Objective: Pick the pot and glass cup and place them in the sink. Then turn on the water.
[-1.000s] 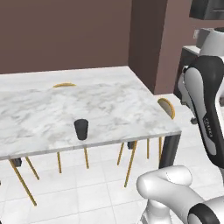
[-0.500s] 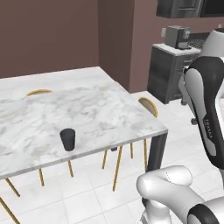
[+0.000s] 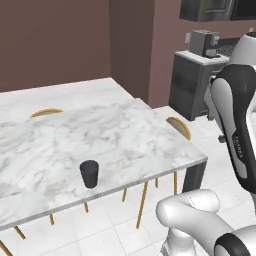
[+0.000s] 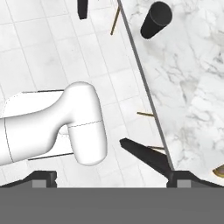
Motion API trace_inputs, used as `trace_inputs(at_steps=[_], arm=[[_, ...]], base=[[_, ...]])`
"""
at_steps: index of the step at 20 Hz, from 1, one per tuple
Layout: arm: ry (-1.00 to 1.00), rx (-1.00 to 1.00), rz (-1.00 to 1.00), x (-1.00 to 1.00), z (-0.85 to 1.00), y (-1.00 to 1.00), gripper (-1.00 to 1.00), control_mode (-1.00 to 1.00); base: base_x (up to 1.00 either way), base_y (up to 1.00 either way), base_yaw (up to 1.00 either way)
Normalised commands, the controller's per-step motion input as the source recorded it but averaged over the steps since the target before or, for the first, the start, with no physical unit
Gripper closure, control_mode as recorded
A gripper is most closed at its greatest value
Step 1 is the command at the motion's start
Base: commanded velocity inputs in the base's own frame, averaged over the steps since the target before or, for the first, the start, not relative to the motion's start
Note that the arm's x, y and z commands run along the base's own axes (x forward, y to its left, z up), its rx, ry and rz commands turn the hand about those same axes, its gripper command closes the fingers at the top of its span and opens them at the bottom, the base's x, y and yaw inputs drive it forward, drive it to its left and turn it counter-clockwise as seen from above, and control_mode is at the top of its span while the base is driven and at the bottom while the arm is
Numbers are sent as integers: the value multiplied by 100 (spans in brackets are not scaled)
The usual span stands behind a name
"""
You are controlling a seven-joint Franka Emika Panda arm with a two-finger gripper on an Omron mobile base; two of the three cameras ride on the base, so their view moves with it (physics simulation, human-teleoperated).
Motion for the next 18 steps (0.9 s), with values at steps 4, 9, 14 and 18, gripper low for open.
trace_inputs(at_steps=[4, 9, 14, 18], arm=[[0, 0, 0, 0, 0, 0, -100, 100], [0, 0, 0, 0, 0, 0, -100, 100], [0, 0, 0, 0, 0, 0, -100, 100], [0, 0, 0, 0, 0, 0, -100, 100]], base=[[33, 47, 0], [0, 48, 9], [1, 46, 9], [14, 34, 16]])
